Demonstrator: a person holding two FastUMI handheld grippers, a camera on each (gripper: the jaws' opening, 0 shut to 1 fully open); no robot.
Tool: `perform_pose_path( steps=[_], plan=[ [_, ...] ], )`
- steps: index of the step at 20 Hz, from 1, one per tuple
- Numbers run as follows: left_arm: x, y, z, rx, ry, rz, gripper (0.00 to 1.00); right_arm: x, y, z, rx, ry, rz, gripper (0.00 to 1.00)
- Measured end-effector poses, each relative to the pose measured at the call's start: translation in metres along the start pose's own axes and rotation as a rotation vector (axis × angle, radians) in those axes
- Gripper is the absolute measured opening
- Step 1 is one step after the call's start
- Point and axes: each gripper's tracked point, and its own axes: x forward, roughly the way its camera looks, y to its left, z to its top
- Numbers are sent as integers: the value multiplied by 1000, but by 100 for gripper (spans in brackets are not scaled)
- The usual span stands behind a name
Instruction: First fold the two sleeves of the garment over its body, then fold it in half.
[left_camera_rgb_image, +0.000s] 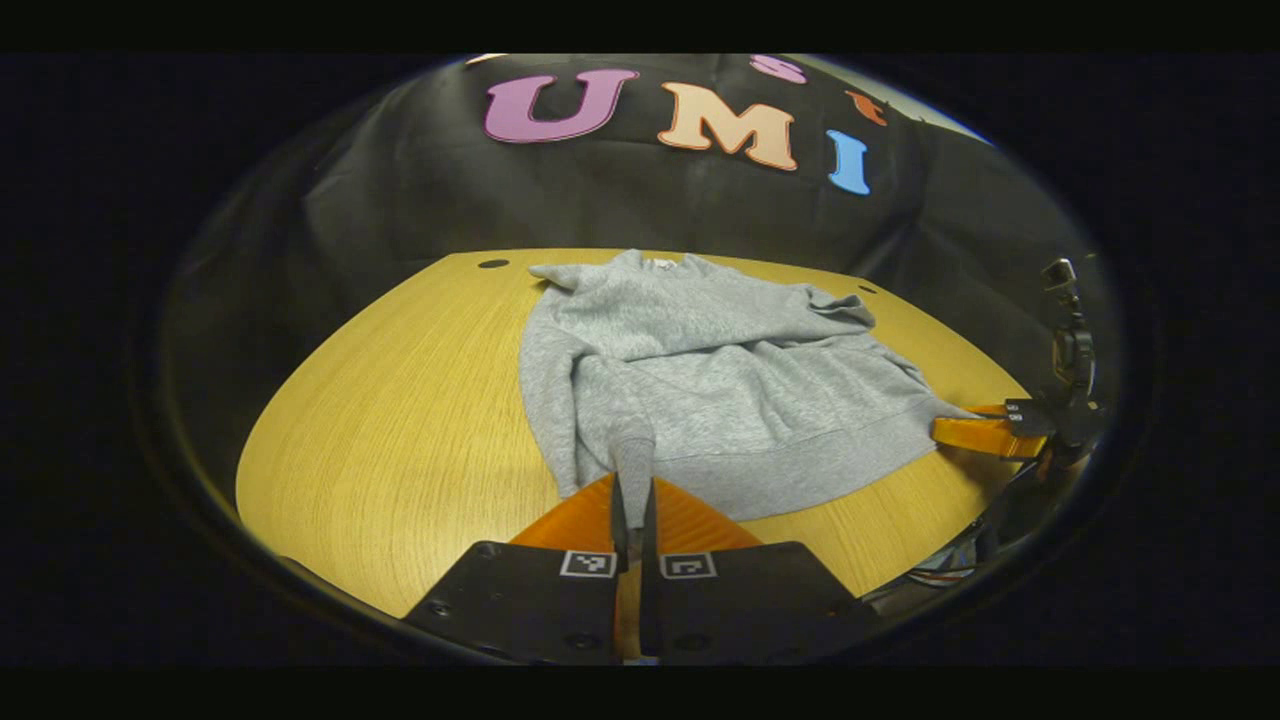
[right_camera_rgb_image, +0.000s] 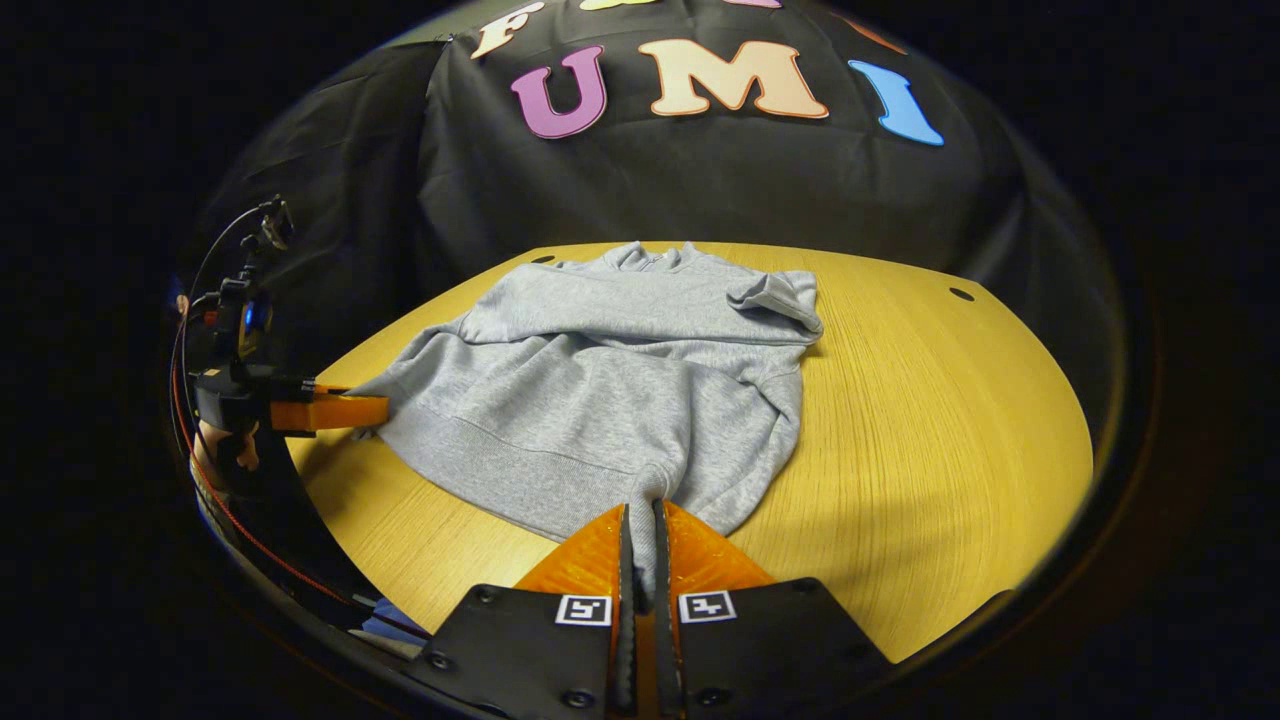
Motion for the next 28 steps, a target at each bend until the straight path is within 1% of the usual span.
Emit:
perform_pose_path(
  steps=[1, 2, 4, 6, 7, 8, 9, 10, 11, 13, 16, 17, 19, 20, 22, 23, 25, 28],
  plan=[
    [-1, 0, 1, -8, 1, -2, 0, -1, -2, 2, 17, -3, 6, 10],
    [-3, -1, 1, -14, 1, -5, 1, -2, -1, 7, 38, -7, 16, 5],
    [-8, -5, 11, -29, -25, -24, 0, -8, -3, 21, 86, -36, 37, 5],
    [-15, -11, 29, -49, -65, -56, 1, -11, -2, 36, 109, -66, 56, 4],
    [-18, -15, 42, -59, -93, -74, 2, -12, -2, 45, 109, -84, 61, 4],
    [-19, -17, 58, -71, -127, -91, 1, -13, -2, 57, 97, -93, 66, 0],
    [-21, -19, 75, -83, -163, -106, 1, -11, -2, 69, 82, -113, 67, 5],
    [-21, -23, 93, -91, -203, -125, 1, -10, -3, 82, 59, -132, 63, 5],
    [-19, -26, 105, -99, -222, -142, 2, -10, -5, 95, 47, -150, 60, 4],
    [-13, -29, 124, -123, -243, -173, 0, -5, -6, 123, 37, -181, 66, 4],
    [0, -31, 155, -183, -268, -211, 2, 13, -14, 151, 50, -190, 75, 4],
    [3, -29, 168, -203, -283, -218, 0, 19, -20, 158, 67, -184, 67, 4],
    [14, -24, 182, -221, -289, -213, 0, 32, -29, 168, 88, -171, 63, 4],
    [23, -20, 190, -222, -286, -197, 2, 39, -33, 173, 100, -160, 65, 4],
    [41, -13, 200, -211, -272, -166, 0, 57, -40, 183, 137, -118, 79, 4],
    [50, -12, 203, -209, -261, -156, 2, 67, -44, 185, 157, -95, 85, 4],
    [69, -9, 206, -194, -231, -134, 0, 84, -51, 185, 185, -38, 97, 4],
    [95, -4, 210, -184, -200, -102, 0, 110, -62, 185, 202, 14, 91, 4]
  ],
)
